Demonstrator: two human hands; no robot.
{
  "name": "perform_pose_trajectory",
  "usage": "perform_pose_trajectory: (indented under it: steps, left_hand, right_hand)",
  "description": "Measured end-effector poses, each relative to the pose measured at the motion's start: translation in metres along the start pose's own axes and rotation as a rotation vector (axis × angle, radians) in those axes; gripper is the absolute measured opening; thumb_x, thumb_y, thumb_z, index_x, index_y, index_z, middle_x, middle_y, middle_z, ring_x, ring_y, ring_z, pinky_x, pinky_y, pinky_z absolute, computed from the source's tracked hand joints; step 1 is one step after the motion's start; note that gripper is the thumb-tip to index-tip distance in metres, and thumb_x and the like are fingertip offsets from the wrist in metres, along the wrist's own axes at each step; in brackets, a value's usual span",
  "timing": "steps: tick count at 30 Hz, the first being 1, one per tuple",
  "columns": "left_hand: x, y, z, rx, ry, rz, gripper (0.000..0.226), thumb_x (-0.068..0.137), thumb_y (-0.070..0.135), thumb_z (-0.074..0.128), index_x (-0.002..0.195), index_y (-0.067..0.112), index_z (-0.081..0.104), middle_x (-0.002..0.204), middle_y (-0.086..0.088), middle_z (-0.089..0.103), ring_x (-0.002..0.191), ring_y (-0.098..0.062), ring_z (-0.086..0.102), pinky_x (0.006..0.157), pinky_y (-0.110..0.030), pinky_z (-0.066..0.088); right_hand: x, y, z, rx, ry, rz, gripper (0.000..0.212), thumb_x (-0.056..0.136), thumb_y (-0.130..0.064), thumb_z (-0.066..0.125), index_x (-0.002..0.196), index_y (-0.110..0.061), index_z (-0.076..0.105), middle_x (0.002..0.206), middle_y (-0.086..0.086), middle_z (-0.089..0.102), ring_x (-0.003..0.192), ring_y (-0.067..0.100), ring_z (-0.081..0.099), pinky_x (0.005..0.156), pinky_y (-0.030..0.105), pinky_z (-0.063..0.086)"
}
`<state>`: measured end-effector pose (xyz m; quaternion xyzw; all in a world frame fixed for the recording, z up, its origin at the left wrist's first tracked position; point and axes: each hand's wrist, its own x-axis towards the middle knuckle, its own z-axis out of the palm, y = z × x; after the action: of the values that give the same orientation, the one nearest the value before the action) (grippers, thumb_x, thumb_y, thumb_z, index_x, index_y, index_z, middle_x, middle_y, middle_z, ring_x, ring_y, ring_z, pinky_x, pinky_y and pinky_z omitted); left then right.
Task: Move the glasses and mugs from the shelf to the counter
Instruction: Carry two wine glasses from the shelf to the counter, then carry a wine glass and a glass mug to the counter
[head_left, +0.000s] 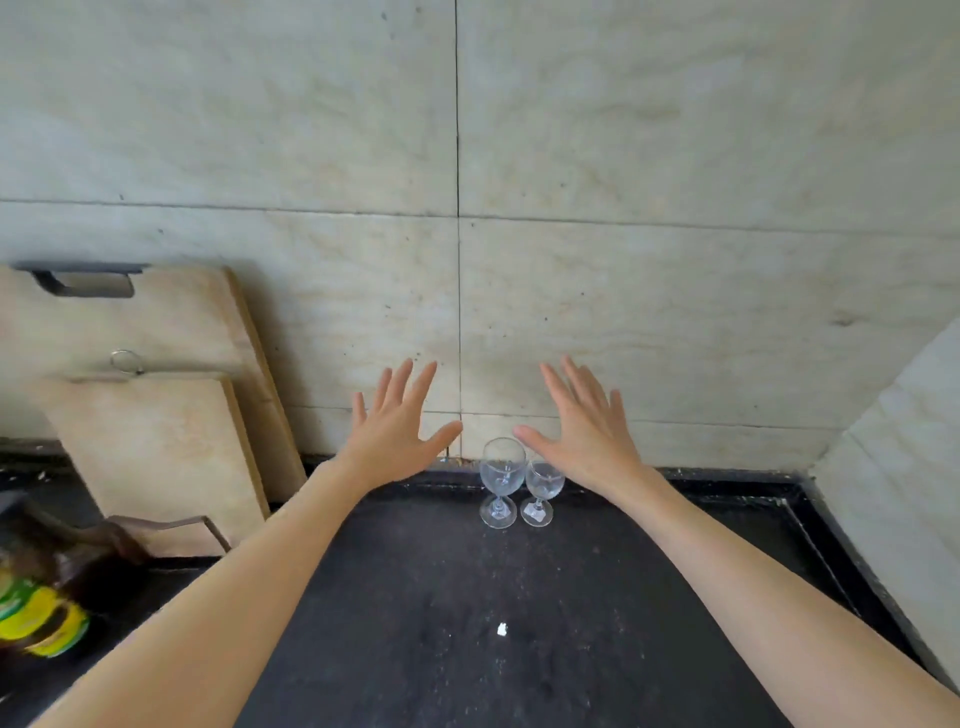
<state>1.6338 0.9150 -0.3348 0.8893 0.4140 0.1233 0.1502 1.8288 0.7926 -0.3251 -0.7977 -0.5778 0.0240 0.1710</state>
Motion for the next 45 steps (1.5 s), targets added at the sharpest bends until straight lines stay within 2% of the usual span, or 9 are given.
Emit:
perform_pose_trajectory:
  steps: [4,9,15,17,23,29,34,38,45]
  left_hand:
    - [-0.025,-0.009,-0.098,0.275,0.211,0.072,0.077,0.086,0.067,0.030,0.145,0.039,-0.010,0.159,0.001,-0.014,0.145,-0.025,-0.017,0.112,-0.058,-0.009]
    - [-0.088,-0.010,-0.198,0.463,0.517,0.045,0.074,0.086,0.062,0.034,0.147,0.037,0.001,0.160,-0.001,-0.001,0.146,-0.029,-0.005,0.112,-0.061,-0.002]
    - [-0.212,-0.026,-0.240,0.604,0.671,-0.251,0.074,0.086,0.064,0.032,0.147,0.038,-0.001,0.160,-0.003,-0.002,0.146,-0.032,-0.007,0.109,-0.065,-0.003]
    - [-0.264,-0.033,-0.242,0.611,0.685,-0.378,0.074,0.085,0.066,0.030,0.146,0.040,-0.003,0.160,-0.003,-0.004,0.146,-0.031,-0.009,0.109,-0.065,-0.007]
    - [-0.432,-0.035,-0.267,0.698,0.701,-0.692,0.073,0.085,0.068,0.025,0.143,0.046,-0.012,0.159,0.000,-0.014,0.144,-0.028,-0.019,0.108,-0.062,-0.018]
    - [-0.592,-0.017,-0.295,0.780,0.723,-0.968,0.073,0.085,0.068,0.024,0.139,0.048,-0.021,0.157,0.003,-0.021,0.142,-0.025,-0.026,0.108,-0.060,-0.020]
    - [-0.737,0.012,-0.296,0.870,0.731,-1.178,0.076,0.085,0.067,0.027,0.139,0.047,-0.022,0.154,0.006,-0.030,0.138,-0.021,-0.033,0.103,-0.056,-0.028]
    - [-0.860,0.036,-0.298,0.847,0.703,-1.342,0.078,0.086,0.066,0.028,0.137,0.048,-0.028,0.150,0.006,-0.038,0.135,-0.022,-0.039,0.106,-0.061,-0.023]
    - [-1.065,0.071,-0.296,0.893,0.714,-1.552,0.076,0.086,0.067,0.028,0.134,0.052,-0.029,0.153,0.007,-0.030,0.138,-0.019,-0.034,0.107,-0.055,-0.026]
  right_hand:
    - [0.002,-0.066,-0.059,-0.153,0.159,-0.166,0.087,0.081,-0.069,0.038,0.146,-0.034,-0.008,0.157,-0.002,-0.019,0.143,0.020,-0.019,0.115,0.054,-0.009]
    - [0.001,-0.144,-0.111,-0.201,0.354,-0.353,0.091,0.077,-0.075,0.035,0.145,-0.037,-0.010,0.157,-0.002,-0.019,0.143,0.022,-0.021,0.112,0.054,-0.014]
    - [-0.030,-0.232,-0.122,-0.184,0.406,-0.639,0.092,0.074,-0.078,0.030,0.145,-0.037,-0.011,0.157,-0.001,-0.017,0.144,0.023,-0.019,0.109,0.057,-0.017]
    - [-0.049,-0.263,-0.120,-0.163,0.406,-0.754,0.092,0.073,-0.079,0.027,0.145,-0.037,-0.012,0.157,-0.001,-0.016,0.144,0.024,-0.018,0.108,0.057,-0.018]
    - [-0.133,-0.371,-0.113,0.004,0.378,-1.017,0.094,0.075,-0.076,0.037,0.144,-0.037,-0.013,0.159,0.001,-0.011,0.145,0.025,-0.013,0.109,0.058,-0.013]
    - [-0.245,-0.480,-0.115,0.206,0.364,-1.308,0.094,0.074,-0.077,0.031,0.131,-0.042,-0.036,0.149,-0.003,-0.029,0.143,0.025,-0.017,0.105,0.056,-0.020]
    - [-0.370,-0.560,-0.115,0.302,0.341,-1.498,0.093,0.076,-0.076,0.034,0.133,-0.041,-0.031,0.151,-0.003,-0.026,0.144,0.026,-0.016,0.107,0.054,-0.019]
    - [-0.486,-0.616,-0.111,0.368,0.284,-1.604,0.093,0.077,-0.073,0.040,0.138,-0.039,-0.022,0.157,-0.003,-0.016,0.145,0.024,-0.014,0.109,0.054,-0.017]
    - [-0.670,-0.702,-0.105,0.470,0.213,-1.742,0.092,0.078,-0.074,0.035,0.134,-0.040,-0.029,0.151,-0.003,-0.030,0.143,0.024,-0.021,0.111,0.056,-0.016]
